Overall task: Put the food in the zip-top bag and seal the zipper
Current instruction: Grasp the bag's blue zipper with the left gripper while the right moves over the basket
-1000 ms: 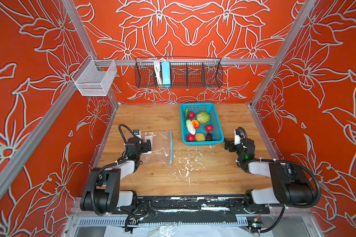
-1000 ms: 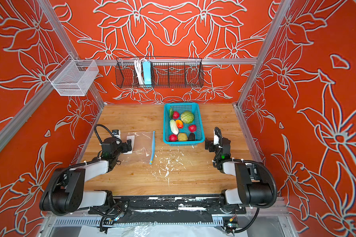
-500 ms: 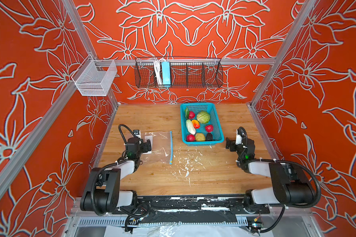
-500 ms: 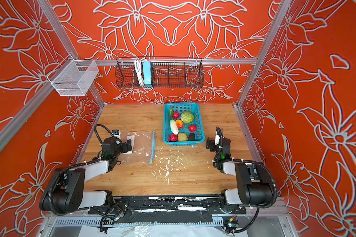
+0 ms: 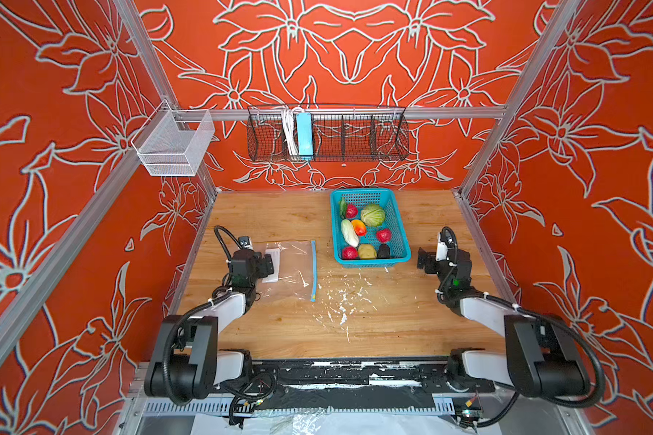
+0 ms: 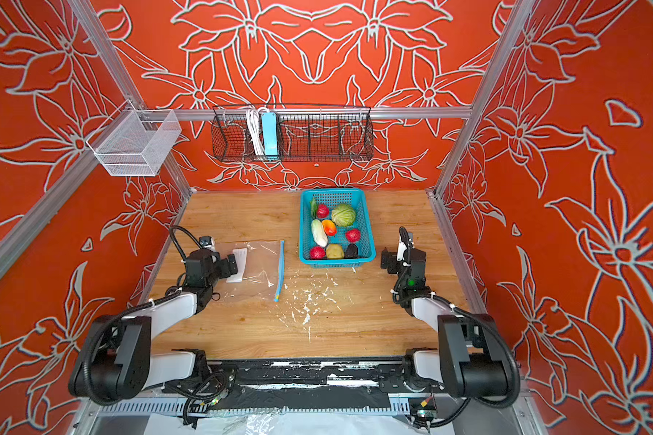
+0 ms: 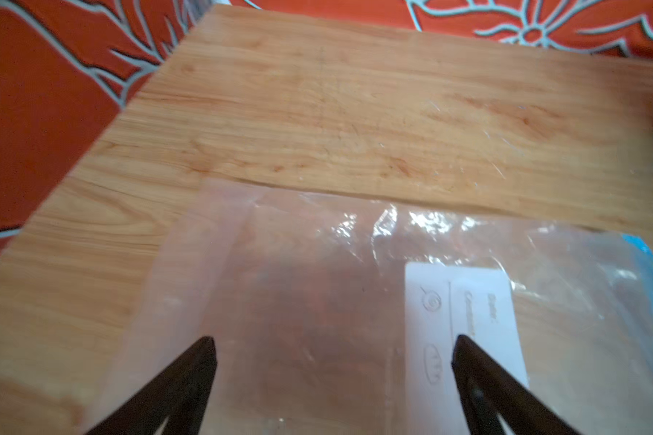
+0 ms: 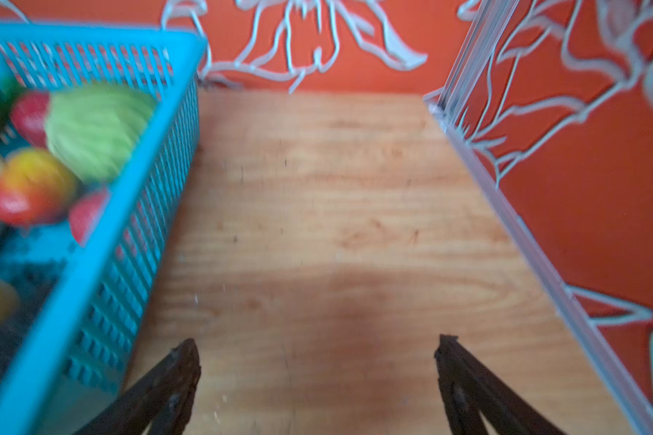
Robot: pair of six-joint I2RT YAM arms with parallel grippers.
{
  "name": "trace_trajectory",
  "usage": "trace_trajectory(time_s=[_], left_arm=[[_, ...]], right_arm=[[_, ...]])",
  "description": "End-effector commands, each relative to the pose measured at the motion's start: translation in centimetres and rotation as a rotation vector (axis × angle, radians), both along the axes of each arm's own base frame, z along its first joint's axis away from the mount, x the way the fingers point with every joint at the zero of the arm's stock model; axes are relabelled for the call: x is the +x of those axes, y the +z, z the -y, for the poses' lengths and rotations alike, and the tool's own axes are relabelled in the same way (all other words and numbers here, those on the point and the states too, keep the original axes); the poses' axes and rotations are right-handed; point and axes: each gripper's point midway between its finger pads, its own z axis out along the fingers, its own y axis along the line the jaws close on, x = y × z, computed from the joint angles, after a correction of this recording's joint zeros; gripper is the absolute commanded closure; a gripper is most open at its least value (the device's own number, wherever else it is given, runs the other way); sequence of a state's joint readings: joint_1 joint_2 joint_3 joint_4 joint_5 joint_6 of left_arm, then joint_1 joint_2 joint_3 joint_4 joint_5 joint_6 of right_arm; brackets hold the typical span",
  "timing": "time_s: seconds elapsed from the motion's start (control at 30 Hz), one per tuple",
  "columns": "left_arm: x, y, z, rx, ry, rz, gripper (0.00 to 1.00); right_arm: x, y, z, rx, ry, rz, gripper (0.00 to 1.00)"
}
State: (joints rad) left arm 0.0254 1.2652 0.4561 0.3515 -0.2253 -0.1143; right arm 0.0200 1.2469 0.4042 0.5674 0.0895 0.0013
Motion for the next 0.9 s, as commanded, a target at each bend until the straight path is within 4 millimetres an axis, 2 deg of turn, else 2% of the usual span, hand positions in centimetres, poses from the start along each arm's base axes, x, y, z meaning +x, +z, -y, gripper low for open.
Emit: trace_trajectory(time_s=[0.0, 0.07, 0.13, 0.3, 0.5, 0.7, 0.87], left_arm=[[-1.2, 2.3, -2.9, 0.01, 0.203, 0.004, 0.03], [-2.0, 3.2, -4.1, -0.004, 0.307, 0.008, 0.03], [-2.5, 4.2, -4.4, -0.039, 0.35, 0.011, 0.03], [-2.7, 6.5, -2.6, -0.223, 0.338, 0.046, 0.03], [-2.5, 8.0, 1.2, -0.462, 0.231, 0.022, 0.03], [-2.3, 8.7, 5.2, -0.545, 0.125, -0.126, 0.03], [-1.9, 8.9, 9.7, -0.563, 0.021, -0.192, 0.03]], right_arm=[[-0.3, 1.5, 1.2, 0.024, -0.082, -0.012, 0.02], [0.1, 2.8, 0.8, 0.051, -0.071, -0.005, 0.02], [0.5, 3.6, 0.4, 0.097, -0.064, -0.026, 0.02], [1.6, 4.6, -1.6, 0.199, -0.014, -0.116, 0.02], [2.2, 4.8, -4.0, 0.234, 0.033, -0.27, 0.02], [2.3, 5.2, -6.5, 0.215, 0.1, -0.368, 0.02], [2.8, 6.0, -8.1, 0.191, 0.144, -0.405, 0.02]])
